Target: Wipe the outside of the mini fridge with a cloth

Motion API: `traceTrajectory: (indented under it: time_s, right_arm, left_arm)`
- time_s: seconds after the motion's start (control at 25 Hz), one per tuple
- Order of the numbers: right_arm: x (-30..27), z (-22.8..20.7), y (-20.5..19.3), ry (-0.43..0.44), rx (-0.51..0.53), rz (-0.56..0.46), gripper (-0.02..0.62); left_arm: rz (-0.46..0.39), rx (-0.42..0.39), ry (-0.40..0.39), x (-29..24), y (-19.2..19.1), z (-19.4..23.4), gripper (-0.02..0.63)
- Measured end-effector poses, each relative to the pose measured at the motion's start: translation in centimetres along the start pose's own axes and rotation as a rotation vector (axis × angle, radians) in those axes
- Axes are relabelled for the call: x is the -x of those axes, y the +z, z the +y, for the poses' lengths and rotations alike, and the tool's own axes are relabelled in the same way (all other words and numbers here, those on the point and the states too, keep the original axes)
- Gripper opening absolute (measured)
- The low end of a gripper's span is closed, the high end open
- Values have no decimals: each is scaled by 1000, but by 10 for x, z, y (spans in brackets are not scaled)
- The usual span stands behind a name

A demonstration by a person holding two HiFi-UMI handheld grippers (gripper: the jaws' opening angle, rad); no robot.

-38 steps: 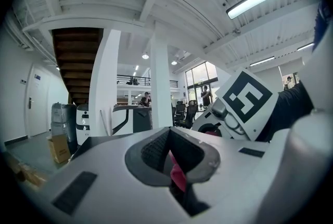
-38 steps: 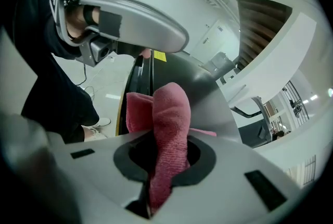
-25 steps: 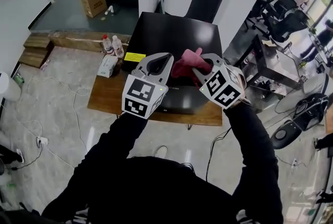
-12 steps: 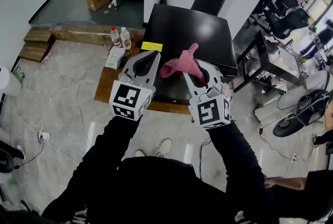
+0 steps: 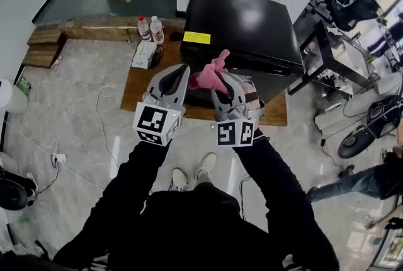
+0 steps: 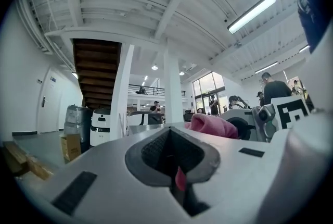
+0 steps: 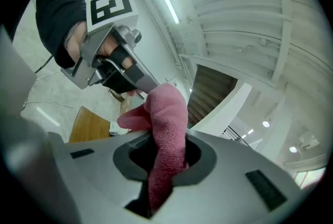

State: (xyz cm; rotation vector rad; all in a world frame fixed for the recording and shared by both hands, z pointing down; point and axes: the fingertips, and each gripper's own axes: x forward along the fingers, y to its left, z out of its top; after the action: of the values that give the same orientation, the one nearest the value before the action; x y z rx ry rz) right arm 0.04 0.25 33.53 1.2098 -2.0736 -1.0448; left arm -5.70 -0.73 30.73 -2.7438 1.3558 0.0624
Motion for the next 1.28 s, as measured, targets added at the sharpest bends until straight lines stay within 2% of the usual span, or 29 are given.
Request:
traceTrajectory:
  time_s: [0.28,0.52,0.96,1.28]
  right_arm:
    - [-33,37,-33,24,48,68,61]
    - [-44,46,-61,36,45,101,61]
    - [-53,105,-112,94,-22,149,60]
    - [-59,165,-159,168,-88,199,60]
  left_arm:
    - [14,48,-29,1,-43,9,6]
    - [25,51,-51,-13,-66,-1,6]
    - [52,98,-81,-21,-141,-5,6]
    - [112,106,-97,-26,-208,-14,6]
